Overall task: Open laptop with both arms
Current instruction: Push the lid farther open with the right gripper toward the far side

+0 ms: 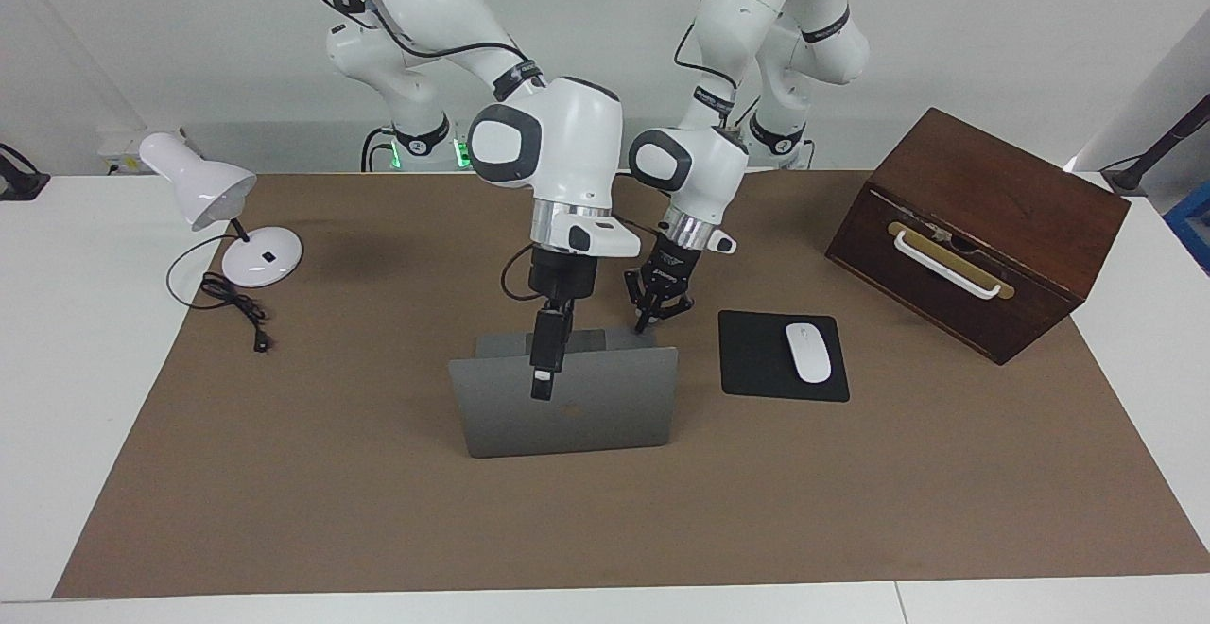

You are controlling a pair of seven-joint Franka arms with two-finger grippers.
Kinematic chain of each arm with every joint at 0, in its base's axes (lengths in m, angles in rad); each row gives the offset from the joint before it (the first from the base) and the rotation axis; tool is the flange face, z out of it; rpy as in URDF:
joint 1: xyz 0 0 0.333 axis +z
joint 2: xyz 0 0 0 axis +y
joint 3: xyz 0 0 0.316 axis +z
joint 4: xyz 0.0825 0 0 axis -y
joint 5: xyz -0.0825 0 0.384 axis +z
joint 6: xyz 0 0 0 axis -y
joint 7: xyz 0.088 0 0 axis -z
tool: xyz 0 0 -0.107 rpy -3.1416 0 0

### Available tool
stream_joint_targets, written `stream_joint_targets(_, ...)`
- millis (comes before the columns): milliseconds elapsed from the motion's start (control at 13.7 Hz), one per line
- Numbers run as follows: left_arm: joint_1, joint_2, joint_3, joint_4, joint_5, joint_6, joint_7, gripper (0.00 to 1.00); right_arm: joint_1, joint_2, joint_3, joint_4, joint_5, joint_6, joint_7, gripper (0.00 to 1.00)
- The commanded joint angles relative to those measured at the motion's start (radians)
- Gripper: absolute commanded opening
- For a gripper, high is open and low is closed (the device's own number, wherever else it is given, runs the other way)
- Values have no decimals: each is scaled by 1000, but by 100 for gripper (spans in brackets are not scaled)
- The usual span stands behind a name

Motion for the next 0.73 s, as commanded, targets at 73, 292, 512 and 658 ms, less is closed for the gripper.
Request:
stream_joint_targets(73,-11,93,13,14,1,20,-5,0,-9,8,12,38,-11,-66,13,100)
stream_joint_targets(292,-9,93,13,14,3,20,-5,0,-9,-6,19,40,-2,-92,13,100)
stream_joint_targets(512,-11,93,15,17,4,20,-5,0,-10,-21,19,40,58,-142,10,100)
stream_joint_targets(658,-9,93,15,28,7,20,-5,0,-10,-29,19,41,136,-182,10,100)
